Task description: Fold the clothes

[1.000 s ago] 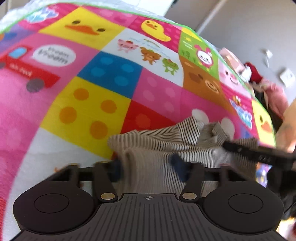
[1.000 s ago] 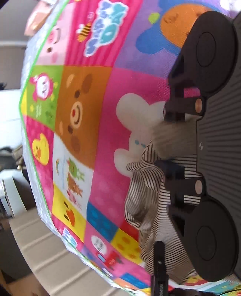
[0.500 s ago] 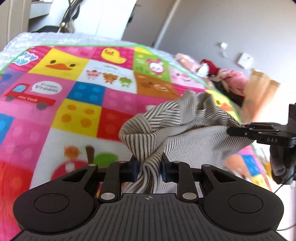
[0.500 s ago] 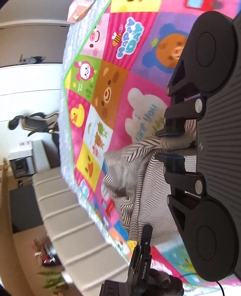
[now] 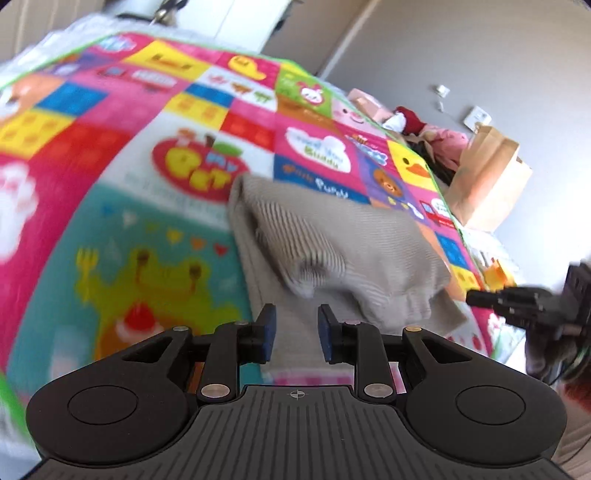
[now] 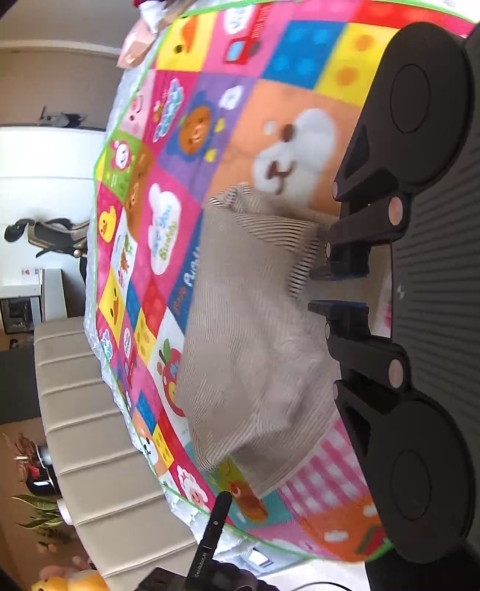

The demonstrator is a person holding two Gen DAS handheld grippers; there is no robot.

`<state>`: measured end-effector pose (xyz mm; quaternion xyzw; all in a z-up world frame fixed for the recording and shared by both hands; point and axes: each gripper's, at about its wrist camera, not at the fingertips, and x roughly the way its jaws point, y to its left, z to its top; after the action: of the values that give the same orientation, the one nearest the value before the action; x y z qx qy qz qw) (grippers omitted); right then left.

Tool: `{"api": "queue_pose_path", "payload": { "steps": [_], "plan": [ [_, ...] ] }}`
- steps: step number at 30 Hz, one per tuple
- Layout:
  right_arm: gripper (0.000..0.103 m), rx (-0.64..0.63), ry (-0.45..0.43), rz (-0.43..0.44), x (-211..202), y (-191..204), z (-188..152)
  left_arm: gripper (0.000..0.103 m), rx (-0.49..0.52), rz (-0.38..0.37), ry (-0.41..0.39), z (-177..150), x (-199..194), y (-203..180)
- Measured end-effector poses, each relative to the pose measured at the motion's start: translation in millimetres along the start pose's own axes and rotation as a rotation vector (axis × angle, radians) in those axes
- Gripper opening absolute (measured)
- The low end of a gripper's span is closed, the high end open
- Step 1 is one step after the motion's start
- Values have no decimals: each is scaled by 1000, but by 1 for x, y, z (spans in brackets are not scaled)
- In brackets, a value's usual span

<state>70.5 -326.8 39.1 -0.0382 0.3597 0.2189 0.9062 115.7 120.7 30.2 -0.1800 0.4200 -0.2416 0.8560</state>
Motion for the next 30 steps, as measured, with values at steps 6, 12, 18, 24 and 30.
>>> {"api": "queue_pose_path", "payload": {
  "steps": [6, 12, 18, 24, 30],
  "plan": [
    [57, -92, -32, -53, -8, 24, -5, 60, -88, -83, -15, -2, 3, -16],
    [59, -264, -97, -111, 19, 74, 5, 72, -289, -136, -39, 6, 43, -13],
    [67, -471, -144, -88, 84, 156, 25, 72, -375, -66, -54, 27, 71, 12],
    [29, -567, -62, -150, 161, 179, 50, 78, -354, -106, -127, 59, 44, 26],
    [23, 192, -154, 80, 116, 77, 122, 91, -283, -170, -159, 61, 18, 38]
  ]
}}
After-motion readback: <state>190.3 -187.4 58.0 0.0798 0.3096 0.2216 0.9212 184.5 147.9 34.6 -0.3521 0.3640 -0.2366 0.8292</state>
